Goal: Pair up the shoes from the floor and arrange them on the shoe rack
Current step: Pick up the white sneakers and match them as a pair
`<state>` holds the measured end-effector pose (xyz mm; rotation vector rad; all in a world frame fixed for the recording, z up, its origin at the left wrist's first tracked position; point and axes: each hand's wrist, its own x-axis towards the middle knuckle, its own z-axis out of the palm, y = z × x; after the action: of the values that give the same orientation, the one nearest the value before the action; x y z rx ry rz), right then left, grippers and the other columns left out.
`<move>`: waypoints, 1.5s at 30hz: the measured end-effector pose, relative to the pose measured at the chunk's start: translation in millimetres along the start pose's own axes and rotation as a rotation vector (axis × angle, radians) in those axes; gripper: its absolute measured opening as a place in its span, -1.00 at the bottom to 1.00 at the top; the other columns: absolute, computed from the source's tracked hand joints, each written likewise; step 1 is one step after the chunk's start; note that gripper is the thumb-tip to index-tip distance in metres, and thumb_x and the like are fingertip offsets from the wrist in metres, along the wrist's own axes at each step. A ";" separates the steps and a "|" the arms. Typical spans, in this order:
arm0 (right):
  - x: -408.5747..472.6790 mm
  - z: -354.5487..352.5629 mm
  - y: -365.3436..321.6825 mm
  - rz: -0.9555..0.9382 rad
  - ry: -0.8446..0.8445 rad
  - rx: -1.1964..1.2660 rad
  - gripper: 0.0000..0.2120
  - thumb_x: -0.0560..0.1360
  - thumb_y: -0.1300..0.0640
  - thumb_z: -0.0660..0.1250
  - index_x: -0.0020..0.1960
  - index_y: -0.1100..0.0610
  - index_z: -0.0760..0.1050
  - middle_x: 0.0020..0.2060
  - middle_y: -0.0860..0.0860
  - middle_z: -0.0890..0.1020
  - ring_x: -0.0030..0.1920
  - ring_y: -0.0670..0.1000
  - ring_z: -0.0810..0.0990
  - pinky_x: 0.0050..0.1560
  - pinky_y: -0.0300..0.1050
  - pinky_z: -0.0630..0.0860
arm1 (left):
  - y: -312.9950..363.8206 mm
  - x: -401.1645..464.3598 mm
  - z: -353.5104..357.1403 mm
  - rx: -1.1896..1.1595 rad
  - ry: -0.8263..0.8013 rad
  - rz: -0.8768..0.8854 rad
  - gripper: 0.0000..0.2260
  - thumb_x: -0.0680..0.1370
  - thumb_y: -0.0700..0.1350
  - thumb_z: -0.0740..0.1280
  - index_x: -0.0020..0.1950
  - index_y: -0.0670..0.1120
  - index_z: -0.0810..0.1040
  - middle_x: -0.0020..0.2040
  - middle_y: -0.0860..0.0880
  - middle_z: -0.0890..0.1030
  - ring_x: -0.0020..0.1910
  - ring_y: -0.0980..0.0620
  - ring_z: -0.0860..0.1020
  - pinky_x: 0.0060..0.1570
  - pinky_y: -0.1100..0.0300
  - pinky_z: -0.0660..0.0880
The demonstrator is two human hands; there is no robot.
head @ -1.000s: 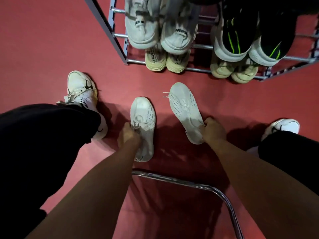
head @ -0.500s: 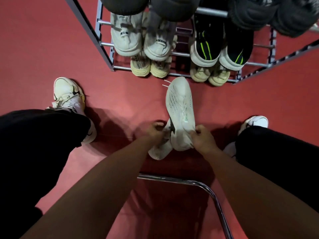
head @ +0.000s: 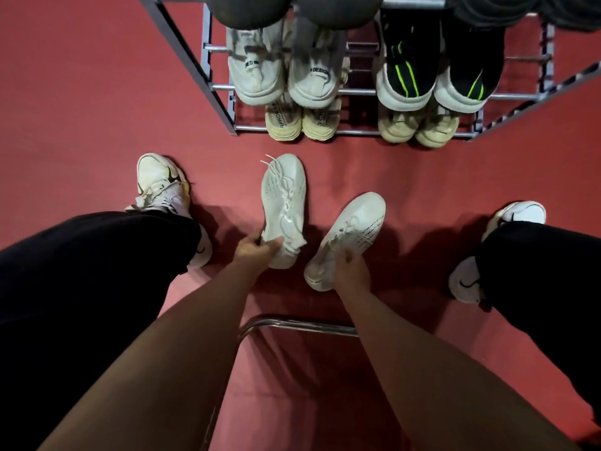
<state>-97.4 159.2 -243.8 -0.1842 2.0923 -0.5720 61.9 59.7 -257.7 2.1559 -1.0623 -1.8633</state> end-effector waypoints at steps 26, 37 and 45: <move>-36.8 -119.5 -69.0 0.032 -0.183 0.018 -0.53 0.55 0.31 0.28 0.38 -0.03 0.40 -0.03 0.00 0.62 -0.25 -0.06 0.56 -0.37 -0.21 0.51 | 85.4 -75.7 -27.1 0.080 -0.453 -0.116 -0.37 0.49 -0.34 0.39 0.47 0.00 0.24 0.22 -0.23 0.57 -0.07 -0.24 0.62 -0.21 -0.12 0.64; -156.2 -224.6 -125.3 -0.263 -0.131 0.078 -0.48 0.45 0.39 0.33 0.32 -0.01 0.44 -0.21 0.22 0.64 -0.40 0.09 0.48 -0.35 0.05 0.49 | 140.7 -224.6 -43.3 0.101 -0.515 0.241 -0.35 0.49 -0.32 0.40 0.49 -0.01 0.20 0.05 -0.23 0.59 -0.12 -0.16 0.63 -0.27 -0.01 0.66; -230.9 -289.4 -141.6 -0.460 -0.123 0.257 -0.50 0.50 0.40 0.30 0.29 -0.07 0.43 -0.38 0.09 0.56 -0.50 -0.02 0.41 -0.46 -0.18 0.43 | 174.0 -310.4 -47.6 0.080 -0.399 0.561 -0.41 0.47 -0.26 0.45 0.43 0.02 0.34 -0.24 -0.03 0.60 -0.29 0.00 0.64 -0.30 -0.05 0.65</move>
<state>-219.7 208.4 130.0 -0.5450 1.8396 -1.0687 27.2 84.4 98.8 1.3224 -1.6273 -2.0066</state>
